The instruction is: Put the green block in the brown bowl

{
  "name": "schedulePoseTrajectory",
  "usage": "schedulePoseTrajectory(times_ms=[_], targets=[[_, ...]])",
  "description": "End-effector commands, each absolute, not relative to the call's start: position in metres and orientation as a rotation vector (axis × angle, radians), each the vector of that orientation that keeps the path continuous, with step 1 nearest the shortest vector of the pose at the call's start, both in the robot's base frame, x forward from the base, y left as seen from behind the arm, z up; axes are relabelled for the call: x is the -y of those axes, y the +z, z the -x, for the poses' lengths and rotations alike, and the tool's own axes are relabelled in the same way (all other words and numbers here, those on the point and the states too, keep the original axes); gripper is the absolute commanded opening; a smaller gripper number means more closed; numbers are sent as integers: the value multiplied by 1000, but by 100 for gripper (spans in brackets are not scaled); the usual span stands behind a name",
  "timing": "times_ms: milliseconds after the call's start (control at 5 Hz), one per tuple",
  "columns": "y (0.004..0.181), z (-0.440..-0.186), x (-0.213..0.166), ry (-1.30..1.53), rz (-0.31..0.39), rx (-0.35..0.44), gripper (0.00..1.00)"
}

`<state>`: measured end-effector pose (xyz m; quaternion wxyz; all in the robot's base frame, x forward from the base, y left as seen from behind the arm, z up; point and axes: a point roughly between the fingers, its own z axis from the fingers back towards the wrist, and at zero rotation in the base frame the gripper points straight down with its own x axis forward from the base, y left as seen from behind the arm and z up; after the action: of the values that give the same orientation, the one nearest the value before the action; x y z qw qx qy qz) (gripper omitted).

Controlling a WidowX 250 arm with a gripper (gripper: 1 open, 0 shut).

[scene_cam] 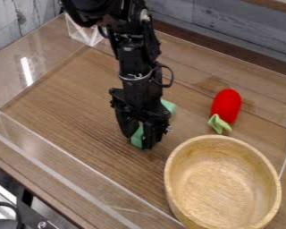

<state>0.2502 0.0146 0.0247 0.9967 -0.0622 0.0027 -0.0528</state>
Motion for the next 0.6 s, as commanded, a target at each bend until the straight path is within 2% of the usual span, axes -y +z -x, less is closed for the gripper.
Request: schedulePoseTrajectory(times_ms=[0,400], targets=[[39,-261,-17,-104,119,42,0],[63,-266,-22,-74,138,74,0]])
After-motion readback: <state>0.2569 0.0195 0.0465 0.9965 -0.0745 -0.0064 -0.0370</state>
